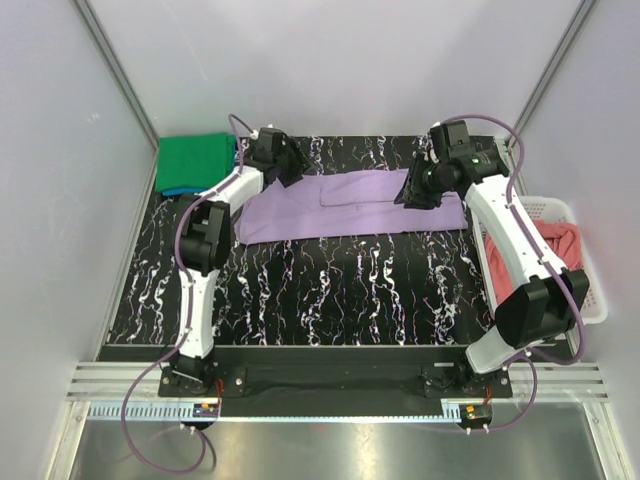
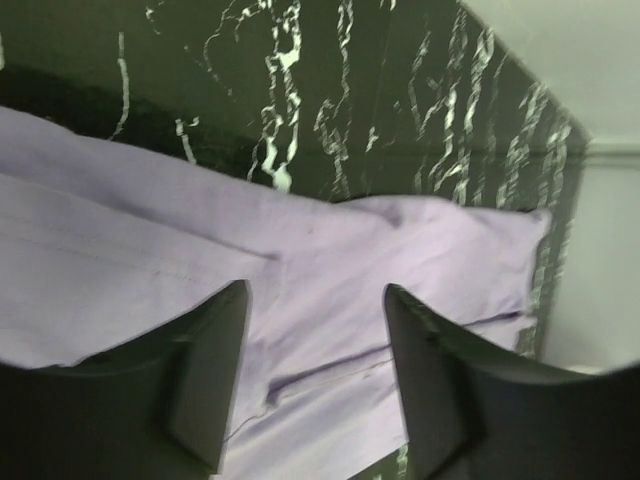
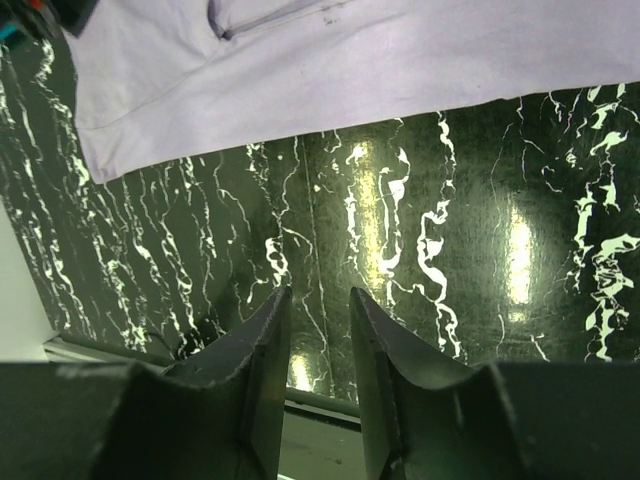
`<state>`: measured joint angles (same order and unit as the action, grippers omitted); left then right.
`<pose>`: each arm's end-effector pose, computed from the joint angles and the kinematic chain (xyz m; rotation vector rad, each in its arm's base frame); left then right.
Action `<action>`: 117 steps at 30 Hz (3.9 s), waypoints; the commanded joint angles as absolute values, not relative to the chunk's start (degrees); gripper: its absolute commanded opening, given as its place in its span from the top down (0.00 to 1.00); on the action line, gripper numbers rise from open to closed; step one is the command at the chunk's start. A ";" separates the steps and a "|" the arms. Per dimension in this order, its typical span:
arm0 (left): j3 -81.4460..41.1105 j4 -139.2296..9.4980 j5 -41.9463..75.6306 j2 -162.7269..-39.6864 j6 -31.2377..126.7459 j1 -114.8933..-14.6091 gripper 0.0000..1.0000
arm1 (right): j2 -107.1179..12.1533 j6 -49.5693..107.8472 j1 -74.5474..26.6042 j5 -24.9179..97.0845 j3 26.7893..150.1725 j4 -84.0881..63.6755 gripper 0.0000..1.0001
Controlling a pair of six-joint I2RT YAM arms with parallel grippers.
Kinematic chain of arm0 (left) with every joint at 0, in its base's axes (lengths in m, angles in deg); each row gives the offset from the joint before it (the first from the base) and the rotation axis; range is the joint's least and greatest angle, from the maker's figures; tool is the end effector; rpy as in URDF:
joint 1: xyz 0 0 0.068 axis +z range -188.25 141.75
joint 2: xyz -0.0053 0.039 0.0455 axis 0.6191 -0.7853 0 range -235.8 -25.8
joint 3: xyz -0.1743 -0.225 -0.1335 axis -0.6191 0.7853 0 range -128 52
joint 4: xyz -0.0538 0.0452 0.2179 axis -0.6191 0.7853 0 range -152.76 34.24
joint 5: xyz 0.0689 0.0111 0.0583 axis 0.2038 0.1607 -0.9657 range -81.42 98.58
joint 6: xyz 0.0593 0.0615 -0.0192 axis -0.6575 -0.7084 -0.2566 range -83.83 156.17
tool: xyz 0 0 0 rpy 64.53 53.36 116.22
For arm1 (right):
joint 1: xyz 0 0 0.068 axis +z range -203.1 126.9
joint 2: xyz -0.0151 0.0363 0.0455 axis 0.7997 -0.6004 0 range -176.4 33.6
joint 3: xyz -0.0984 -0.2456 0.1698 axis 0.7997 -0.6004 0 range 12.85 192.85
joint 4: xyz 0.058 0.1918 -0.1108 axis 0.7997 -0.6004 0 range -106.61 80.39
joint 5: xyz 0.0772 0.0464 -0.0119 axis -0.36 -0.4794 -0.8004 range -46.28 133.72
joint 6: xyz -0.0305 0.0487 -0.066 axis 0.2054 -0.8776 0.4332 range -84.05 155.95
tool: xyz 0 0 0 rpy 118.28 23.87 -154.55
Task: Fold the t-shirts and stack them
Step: Fold the tshirt
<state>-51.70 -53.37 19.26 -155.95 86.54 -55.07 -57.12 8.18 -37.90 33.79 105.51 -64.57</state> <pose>0.5264 -0.1742 0.2201 -0.5625 2.2501 -0.8356 0.3074 0.0974 0.3673 0.2059 2.5467 0.5193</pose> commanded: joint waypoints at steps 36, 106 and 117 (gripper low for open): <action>-16.10 -35.78 3.84 -130.99 82.06 -44.40 0.43 | -82.49 12.31 -47.65 43.19 117.78 -55.23 0.63; 2.95 -25.32 18.95 -93.31 71.06 -38.87 0.36 | -52.99 -36.90 -11.80 48.56 62.69 -53.29 0.64; 9.73 -35.86 21.94 -85.13 77.57 -40.01 0.34 | -52.88 -12.84 -9.94 63.67 80.35 -65.70 0.61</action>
<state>10.16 -29.42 21.05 -85.85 75.42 -39.84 -51.30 -21.80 -9.99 55.91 76.59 -63.00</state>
